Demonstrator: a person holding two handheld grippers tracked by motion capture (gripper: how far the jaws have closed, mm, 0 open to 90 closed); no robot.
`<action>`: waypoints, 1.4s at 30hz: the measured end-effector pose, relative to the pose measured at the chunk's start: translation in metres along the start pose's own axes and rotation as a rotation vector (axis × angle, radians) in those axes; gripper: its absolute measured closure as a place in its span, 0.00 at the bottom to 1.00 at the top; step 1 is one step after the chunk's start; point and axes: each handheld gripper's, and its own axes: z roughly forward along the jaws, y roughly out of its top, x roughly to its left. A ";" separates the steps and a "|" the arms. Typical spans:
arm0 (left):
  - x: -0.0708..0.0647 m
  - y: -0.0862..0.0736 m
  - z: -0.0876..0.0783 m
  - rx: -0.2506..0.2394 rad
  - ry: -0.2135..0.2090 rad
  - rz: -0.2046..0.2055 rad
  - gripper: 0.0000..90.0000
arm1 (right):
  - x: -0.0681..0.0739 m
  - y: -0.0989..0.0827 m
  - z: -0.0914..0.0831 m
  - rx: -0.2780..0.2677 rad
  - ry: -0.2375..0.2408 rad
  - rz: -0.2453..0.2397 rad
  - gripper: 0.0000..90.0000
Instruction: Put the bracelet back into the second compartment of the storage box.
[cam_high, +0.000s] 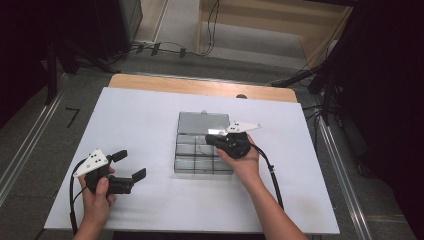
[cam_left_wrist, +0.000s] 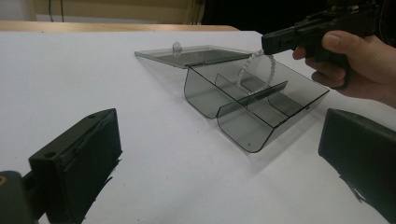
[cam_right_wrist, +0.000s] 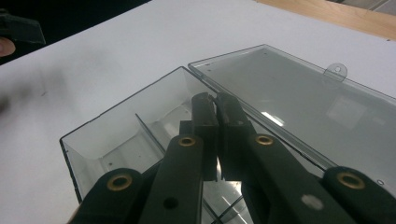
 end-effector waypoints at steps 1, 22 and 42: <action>0.000 0.000 0.000 0.000 0.000 0.000 0.00 | 0.000 0.000 0.000 0.002 -0.001 0.001 0.95; -0.001 0.000 0.002 -0.001 -0.002 -0.003 0.00 | -0.004 0.000 0.004 0.017 0.023 0.006 0.94; -0.007 0.009 0.012 -0.006 -0.016 0.028 0.00 | -0.008 0.004 -0.012 -0.053 -0.009 0.040 0.25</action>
